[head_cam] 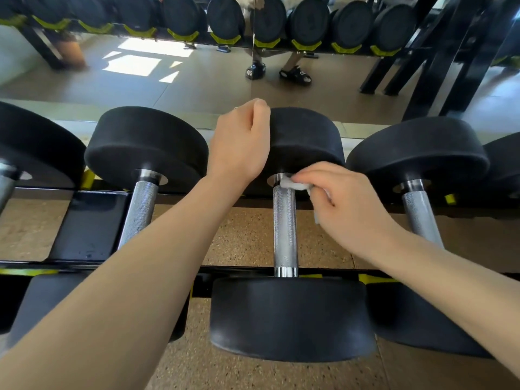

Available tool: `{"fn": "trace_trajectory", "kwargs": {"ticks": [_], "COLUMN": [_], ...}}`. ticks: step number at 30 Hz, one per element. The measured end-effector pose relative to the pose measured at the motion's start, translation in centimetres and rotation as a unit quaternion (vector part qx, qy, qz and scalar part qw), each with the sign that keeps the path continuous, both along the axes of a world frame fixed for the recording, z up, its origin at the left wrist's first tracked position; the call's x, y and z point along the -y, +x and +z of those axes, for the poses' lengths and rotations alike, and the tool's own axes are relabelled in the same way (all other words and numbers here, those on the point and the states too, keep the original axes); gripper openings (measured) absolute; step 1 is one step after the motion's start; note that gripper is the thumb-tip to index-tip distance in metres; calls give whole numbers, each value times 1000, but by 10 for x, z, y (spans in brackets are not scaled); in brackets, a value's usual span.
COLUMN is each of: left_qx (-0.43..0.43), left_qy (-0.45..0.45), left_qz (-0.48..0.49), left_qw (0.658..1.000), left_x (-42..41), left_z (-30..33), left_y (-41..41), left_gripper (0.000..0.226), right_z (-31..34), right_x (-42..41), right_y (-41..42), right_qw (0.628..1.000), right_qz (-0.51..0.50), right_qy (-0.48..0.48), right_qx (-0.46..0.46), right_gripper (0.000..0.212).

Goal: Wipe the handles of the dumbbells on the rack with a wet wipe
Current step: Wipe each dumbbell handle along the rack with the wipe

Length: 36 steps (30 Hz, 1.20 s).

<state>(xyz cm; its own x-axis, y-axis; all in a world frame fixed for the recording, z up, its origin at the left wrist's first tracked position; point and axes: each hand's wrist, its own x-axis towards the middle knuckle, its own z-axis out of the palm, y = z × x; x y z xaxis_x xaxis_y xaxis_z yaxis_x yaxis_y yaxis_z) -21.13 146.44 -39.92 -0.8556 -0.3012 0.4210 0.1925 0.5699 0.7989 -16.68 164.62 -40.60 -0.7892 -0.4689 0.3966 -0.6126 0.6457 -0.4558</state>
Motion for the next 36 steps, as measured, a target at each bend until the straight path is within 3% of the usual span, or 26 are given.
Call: {"fn": "trace_trajectory", "kwargs": {"ticks": [4,7,9,10,11,12,14,15,17,23,26,27,28,29,30,31,33,36], "left_qx": [3,7,12,12,13,14,15,14,10,9,10,9,6,1,-2,-2,1,5], "left_qy": [-2,-2,-3,-2,1,3,2,2,3,4,2,0,0,0,0,0,-1,-8], "left_qz": [0,4,7,7,7,6,4,5,4,12,9,7,5,1,-2,-2,1,1], "left_qw": [1000,1000,1000,1000,1000,1000,1000,1000,1000,1000,1000,1000,1000,1000,1000,1000,1000,1000], "left_x": [0,-2,-2,-2,-2,-3,-3,-3,-3,-3,-2,-2,-2,-1,-1,-1,0,-1], "left_z": [0,2,2,2,2,3,2,2,1,0,0,0,1,1,1,1,2,0], "left_y": [0,1,1,2,1,1,1,1,0,-1,-1,-1,0,-1,0,0,0,0], "left_gripper": [43,43,42,42,43,44,47,48,49,47,47,47,47,47,47,48,47,46], "right_z": [-9,-3,2,-1,-6,-11,-17,-18,-23,-15,3,4,5,3,2,-1,-6,10], "right_x": [4,-13,-18,-18,-18,-14,-3,5,13,-18,-8,1,8,12,14,16,16,18], "right_y": [12,27,24,15,4,-6,-12,-9,-4,4,-4,-3,-1,2,8,12,13,14], "right_qw": [997,993,991,983,954,895,747,698,659,688,723,763,836,926,979,990,970,943], "right_qz": [41,91,32,-47,-136,-201,-211,-191,-174,-180,-216,-208,-180,-116,-24,58,157,202], "right_qy": [62,56,21,-19,-85,-171,-317,-354,-377,-281,-353,-350,-294,-181,-54,46,172,222], "right_qx": [6,56,131,179,253,360,545,593,627,644,554,503,426,310,196,116,66,146], "right_gripper": [33,33,33,31,30,29,29,29,35,37,28,28,29,30,31,35,41,40]}}
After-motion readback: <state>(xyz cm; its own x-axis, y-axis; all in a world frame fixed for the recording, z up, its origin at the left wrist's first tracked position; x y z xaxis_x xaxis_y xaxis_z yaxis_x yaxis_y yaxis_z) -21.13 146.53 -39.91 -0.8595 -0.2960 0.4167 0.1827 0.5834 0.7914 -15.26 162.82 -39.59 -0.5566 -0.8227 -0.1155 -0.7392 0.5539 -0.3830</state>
